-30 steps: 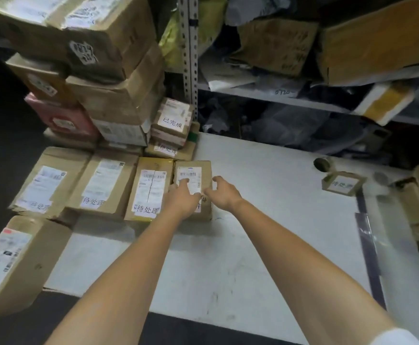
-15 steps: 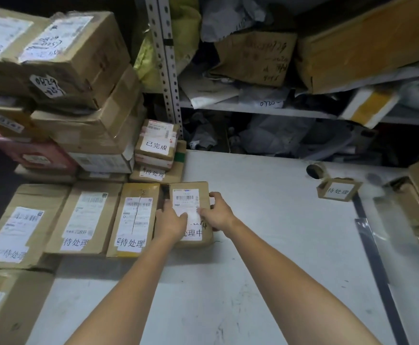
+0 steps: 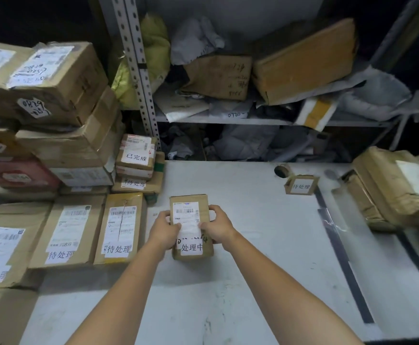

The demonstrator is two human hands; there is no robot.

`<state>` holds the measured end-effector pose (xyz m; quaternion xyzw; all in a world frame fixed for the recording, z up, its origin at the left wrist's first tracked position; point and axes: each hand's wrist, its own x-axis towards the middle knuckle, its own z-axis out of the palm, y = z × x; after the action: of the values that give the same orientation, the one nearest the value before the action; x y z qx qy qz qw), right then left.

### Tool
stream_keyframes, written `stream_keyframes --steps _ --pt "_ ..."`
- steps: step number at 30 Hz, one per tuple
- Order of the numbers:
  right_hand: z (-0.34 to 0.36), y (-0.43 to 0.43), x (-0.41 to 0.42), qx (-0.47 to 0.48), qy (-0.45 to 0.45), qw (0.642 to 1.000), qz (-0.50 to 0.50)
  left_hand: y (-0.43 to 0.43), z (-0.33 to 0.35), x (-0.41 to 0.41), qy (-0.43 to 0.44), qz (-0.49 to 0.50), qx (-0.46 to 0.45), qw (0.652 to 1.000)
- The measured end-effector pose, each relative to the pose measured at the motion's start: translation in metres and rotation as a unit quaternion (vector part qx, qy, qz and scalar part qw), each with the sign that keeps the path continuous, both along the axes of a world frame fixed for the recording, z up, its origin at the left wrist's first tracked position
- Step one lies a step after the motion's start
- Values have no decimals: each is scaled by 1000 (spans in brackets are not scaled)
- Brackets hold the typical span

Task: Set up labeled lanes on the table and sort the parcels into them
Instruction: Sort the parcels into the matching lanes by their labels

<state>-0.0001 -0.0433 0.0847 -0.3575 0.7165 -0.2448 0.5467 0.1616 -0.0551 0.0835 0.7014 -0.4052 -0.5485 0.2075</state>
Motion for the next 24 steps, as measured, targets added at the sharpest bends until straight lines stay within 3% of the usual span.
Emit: stream_keyframes --steps 7,15,24 --pt "-20 27 -22 14 20 1000 -5 24 -17 -16 9 -36 25 999" --pt "-37 37 -20 -2 -34 999 -33 29 -22 -13 50 -39 67 996" --pt "10 41 -31 -28 -24 997 -69 26 28 -25 83 -62 25 994"
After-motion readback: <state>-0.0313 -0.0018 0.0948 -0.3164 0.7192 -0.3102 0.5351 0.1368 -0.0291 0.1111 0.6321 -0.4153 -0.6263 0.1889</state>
